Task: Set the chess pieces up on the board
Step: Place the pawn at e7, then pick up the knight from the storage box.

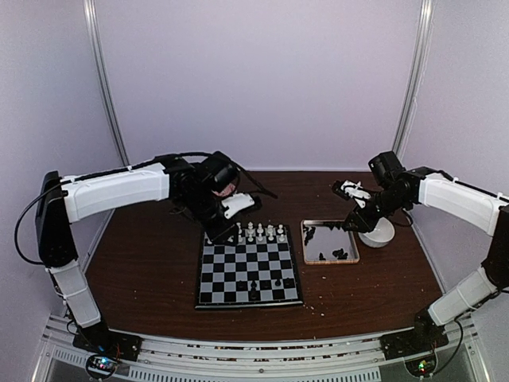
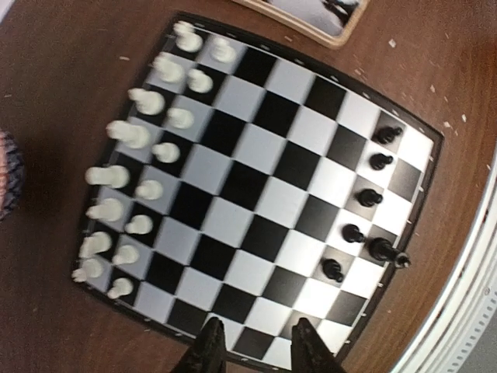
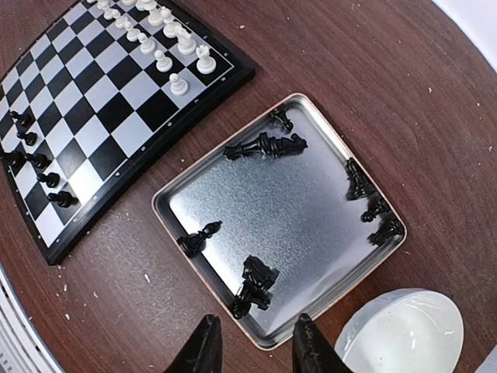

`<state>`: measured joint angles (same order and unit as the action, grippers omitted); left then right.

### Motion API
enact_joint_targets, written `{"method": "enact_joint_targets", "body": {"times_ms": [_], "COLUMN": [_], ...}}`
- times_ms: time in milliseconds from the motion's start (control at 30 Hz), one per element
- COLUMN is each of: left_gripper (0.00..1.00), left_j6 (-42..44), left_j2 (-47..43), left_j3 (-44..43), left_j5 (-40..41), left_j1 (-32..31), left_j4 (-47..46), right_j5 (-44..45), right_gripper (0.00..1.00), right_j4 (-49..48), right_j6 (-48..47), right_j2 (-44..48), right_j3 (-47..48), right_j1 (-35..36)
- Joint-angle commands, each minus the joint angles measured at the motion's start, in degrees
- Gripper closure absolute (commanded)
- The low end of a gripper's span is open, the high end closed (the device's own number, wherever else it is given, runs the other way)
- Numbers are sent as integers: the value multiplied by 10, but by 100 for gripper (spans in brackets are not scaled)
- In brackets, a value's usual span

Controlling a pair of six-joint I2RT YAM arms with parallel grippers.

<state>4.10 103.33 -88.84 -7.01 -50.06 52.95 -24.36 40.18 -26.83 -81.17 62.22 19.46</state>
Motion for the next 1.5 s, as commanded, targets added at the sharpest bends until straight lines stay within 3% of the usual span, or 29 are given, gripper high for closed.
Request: {"method": "enact_joint_targets", "body": {"times_ms": [0,267,467,833,1467], "left_gripper": [67,64,63,63,63], "left_j6": [-15,-55,-57,-56,-55], "left_j2": [-59,-104,-128,-144,-131], "left_j3": [-1,78,109,110,109], "left_j5": [32,51,32,27,28], "left_j1": [48,85,90,90,90], "left_j4": [-76,-192,-210,-210,-210], "right_j5": [78,147,178,175,191], "right_gripper": [68,76,82,81,77], "right_j4": [63,155,173,211,205], "right_j6": [-24,-28,-43,-80,-89], "right_j2": [-47,-143,-181,-262,-322], "right_j3": [51,119,144,187,196], "right_j1": [14,50,53,60,66]}}
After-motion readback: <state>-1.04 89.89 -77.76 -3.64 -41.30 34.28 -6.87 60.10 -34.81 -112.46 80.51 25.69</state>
